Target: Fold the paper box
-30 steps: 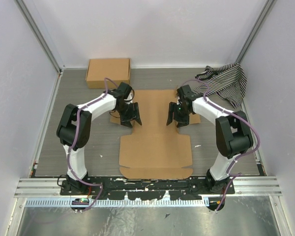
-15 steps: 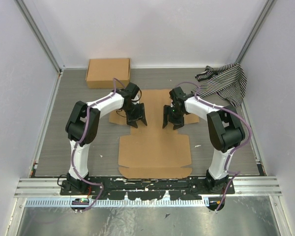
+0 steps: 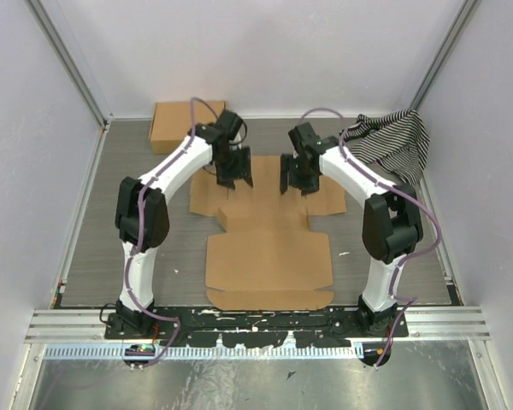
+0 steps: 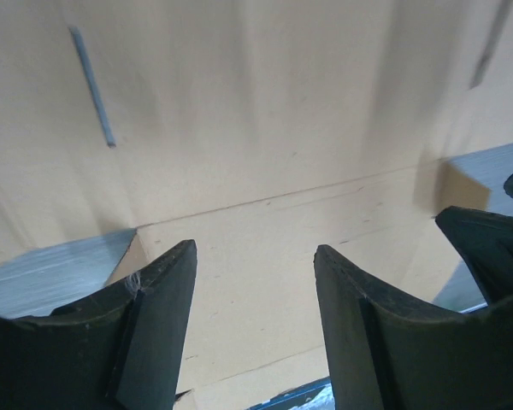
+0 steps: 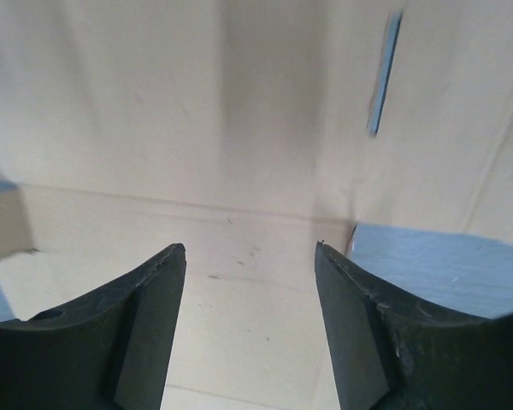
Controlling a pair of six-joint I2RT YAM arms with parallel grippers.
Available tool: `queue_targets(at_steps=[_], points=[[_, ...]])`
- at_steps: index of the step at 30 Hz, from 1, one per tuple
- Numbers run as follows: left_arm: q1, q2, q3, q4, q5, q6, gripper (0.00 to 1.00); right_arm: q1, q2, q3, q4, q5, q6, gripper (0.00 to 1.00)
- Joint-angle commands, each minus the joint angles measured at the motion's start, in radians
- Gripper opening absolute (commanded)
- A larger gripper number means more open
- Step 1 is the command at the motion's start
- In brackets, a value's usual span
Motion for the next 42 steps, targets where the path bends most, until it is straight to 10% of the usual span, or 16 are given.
queue_targets(at_steps=[1, 9, 28, 36, 42], points=[[0.072, 0.037, 0.265, -0.13, -0.119, 0.049, 0.64, -0.025, -0.022, 0.221, -0.091, 0.123, -0.043, 0.67], [0.152, 0.325, 0.705, -0.216, -0.18, 0.02, 0.61, -0.174, 0.052, 0.356, -0.095, 0.062, -0.062, 0.67], [0.158, 0.451, 0.647, 0.004, -0.321, -0.008, 0.51, -0.263, 0.096, 0.348, -0.062, -0.03, -0.084, 0.67], [0.158, 0.471, 0.662, 0.053, -0.319, 0.021, 0.0, -0.264, 0.09, 0.345, -0.068, -0.033, -0.092, 0.66], [0.158, 0.363, 0.593, 0.082, -0.341, 0.074, 0.0, -0.265, 0.078, 0.368, -0.07, -0.036, -0.091, 0.66]])
